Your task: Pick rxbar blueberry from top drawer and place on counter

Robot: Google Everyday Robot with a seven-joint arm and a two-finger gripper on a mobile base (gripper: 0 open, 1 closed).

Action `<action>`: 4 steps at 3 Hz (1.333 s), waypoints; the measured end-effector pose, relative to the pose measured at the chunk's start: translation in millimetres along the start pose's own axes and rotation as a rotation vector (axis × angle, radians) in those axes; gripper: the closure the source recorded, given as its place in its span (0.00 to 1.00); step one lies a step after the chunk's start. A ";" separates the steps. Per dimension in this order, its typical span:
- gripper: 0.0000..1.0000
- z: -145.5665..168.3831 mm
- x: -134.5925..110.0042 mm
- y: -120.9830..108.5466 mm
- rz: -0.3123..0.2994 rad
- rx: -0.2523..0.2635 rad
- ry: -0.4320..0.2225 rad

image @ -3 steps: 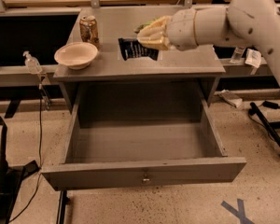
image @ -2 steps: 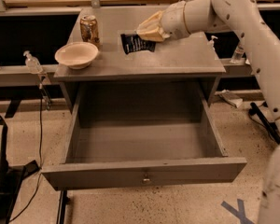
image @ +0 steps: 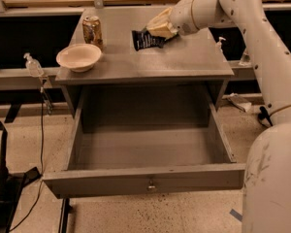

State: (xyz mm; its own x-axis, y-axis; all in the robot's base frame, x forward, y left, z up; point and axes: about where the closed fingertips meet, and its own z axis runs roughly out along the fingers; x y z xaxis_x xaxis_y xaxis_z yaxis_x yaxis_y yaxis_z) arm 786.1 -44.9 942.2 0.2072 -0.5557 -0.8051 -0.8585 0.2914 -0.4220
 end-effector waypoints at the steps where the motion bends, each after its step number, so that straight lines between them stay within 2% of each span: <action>1: 0.61 4.1 0.0 2.4 0.000 -0.007 -0.001; 3: 0.14 11.8 -0.6 5.8 0.000 -0.019 -0.004; 4: 0.00 15.5 -0.7 7.5 0.001 -0.025 -0.005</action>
Offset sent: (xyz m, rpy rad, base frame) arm -0.0003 0.0035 -0.0024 -0.0006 0.0031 0.0060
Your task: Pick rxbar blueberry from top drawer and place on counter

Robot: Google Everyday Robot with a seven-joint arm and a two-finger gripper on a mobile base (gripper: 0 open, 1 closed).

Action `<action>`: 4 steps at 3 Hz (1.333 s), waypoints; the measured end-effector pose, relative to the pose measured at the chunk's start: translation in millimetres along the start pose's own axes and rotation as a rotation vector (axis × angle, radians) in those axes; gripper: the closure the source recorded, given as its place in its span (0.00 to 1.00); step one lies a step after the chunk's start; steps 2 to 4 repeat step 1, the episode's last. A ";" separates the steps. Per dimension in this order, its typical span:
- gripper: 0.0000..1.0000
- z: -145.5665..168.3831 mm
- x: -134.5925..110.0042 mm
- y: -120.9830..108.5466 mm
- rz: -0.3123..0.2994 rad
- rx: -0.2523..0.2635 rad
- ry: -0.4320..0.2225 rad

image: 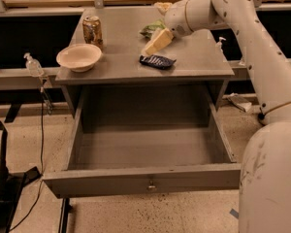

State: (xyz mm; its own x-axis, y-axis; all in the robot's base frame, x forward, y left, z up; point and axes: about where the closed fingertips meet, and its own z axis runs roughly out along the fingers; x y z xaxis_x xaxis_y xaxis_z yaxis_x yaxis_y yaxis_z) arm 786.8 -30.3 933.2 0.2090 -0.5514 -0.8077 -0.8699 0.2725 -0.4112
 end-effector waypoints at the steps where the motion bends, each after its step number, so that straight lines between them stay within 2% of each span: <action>1: 0.00 0.1 0.0 0.1 0.000 0.000 0.000; 4: 0.00 0.1 0.0 0.1 0.000 0.000 0.000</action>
Offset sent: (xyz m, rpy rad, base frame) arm 0.0000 0.0000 0.0000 0.0000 0.0000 0.0000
